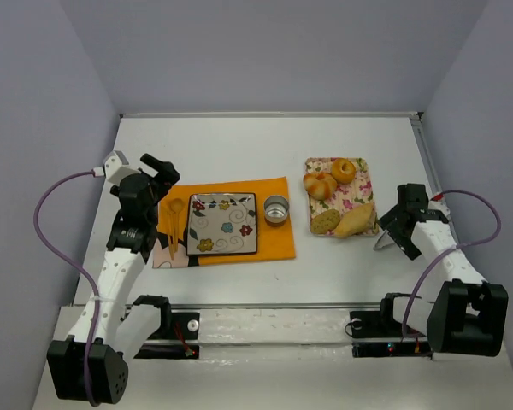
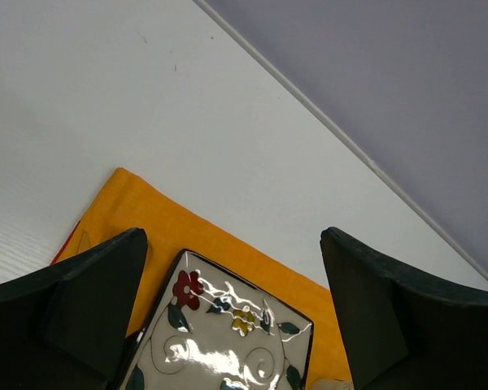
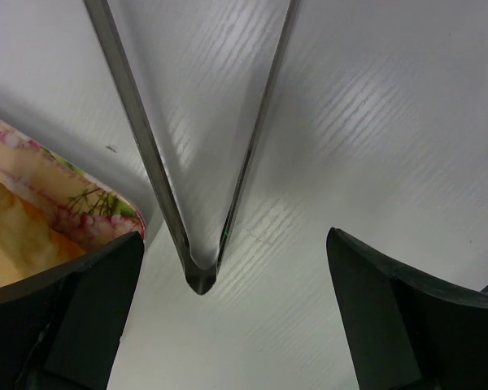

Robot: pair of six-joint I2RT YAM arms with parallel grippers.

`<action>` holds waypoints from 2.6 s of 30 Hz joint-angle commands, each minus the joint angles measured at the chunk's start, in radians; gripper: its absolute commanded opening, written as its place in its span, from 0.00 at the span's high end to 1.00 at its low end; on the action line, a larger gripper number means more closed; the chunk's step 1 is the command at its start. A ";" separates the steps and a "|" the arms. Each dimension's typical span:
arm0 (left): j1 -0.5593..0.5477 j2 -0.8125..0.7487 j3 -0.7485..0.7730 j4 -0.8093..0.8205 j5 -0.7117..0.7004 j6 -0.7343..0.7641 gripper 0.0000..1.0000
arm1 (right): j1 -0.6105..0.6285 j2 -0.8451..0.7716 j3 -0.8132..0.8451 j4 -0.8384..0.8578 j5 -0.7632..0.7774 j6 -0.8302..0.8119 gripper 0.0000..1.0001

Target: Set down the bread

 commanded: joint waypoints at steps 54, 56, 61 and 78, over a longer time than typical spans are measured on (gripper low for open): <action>0.008 -0.078 -0.022 0.061 -0.048 -0.024 0.01 | 0.136 -0.113 0.341 0.103 -0.479 -0.550 0.56; 0.008 -0.078 -0.022 0.061 -0.043 -0.025 0.01 | 0.155 -0.100 0.340 0.082 -0.526 -0.580 0.57; 0.008 -0.072 -0.018 0.064 -0.025 -0.025 0.01 | 0.274 0.017 0.372 0.077 -0.432 -0.631 0.52; 0.008 -0.060 -0.015 0.057 -0.029 -0.019 0.01 | 0.400 0.213 0.542 0.100 -0.148 -0.656 0.41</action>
